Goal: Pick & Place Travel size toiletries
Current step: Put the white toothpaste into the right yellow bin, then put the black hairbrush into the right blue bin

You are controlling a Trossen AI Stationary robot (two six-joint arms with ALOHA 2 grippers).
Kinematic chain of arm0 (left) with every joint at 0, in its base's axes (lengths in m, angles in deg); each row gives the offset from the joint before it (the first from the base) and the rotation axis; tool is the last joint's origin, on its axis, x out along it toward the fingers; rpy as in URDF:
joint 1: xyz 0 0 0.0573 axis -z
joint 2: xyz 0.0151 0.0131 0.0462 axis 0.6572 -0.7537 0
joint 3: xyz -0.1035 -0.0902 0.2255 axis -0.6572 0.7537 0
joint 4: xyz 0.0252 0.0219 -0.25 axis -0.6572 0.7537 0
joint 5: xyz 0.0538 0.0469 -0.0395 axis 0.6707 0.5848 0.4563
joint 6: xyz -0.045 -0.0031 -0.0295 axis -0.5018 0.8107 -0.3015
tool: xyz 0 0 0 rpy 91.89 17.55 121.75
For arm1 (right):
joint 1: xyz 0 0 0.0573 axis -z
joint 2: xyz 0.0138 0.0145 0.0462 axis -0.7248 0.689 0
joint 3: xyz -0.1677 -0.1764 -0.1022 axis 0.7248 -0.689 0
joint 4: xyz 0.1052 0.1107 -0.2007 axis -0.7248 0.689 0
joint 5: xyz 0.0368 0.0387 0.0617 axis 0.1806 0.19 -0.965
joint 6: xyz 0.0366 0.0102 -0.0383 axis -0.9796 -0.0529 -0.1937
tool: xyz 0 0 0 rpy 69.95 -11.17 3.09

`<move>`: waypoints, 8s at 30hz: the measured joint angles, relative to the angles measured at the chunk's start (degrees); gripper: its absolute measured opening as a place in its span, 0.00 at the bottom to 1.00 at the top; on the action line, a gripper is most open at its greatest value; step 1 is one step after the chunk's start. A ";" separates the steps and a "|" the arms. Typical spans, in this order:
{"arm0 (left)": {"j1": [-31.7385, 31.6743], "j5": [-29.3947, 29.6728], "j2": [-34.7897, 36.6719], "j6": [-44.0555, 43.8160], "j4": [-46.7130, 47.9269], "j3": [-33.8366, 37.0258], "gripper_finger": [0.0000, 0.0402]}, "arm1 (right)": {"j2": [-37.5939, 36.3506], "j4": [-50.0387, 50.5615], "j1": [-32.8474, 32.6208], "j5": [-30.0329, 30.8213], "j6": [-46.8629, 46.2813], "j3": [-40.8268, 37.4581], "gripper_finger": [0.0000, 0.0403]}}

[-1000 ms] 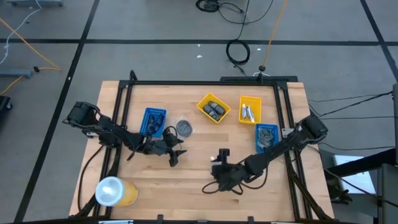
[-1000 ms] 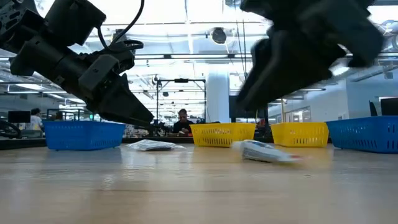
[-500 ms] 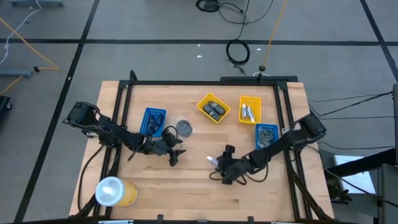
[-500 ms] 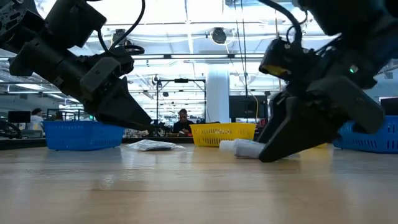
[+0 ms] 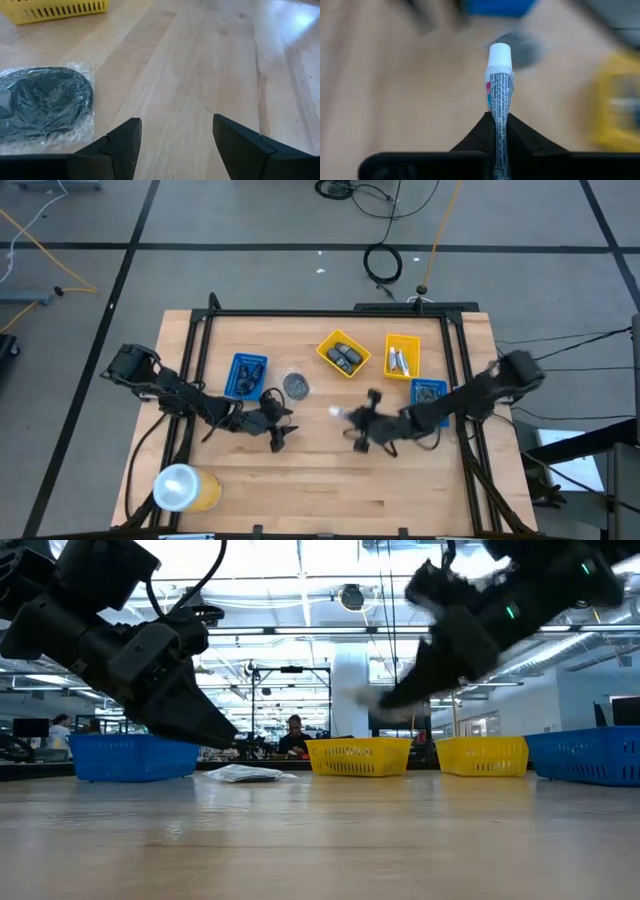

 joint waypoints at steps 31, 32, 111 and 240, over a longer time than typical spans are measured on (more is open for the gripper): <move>0.23 0.07 0.00 -1.11 0.49 0.00 0.61 | -24.92 34.48 43.29 -8.90 -21.35 -9.35 0.25; 0.23 0.07 0.00 -1.15 0.64 0.00 0.61 | -24.92 32.70 43.51 -8.76 -19.73 -9.37 0.28; -11.03 -16.47 -8.70 18.23 17.69 -19.39 0.03 | 9.11 -49.64 0.73 -16.73 22.53 -17.44 0.42; -15.25 -25.99 -13.68 1.50 20.90 -24.25 0.00 | 9.13 -48.00 3.07 -16.62 15.91 -17.29 0.42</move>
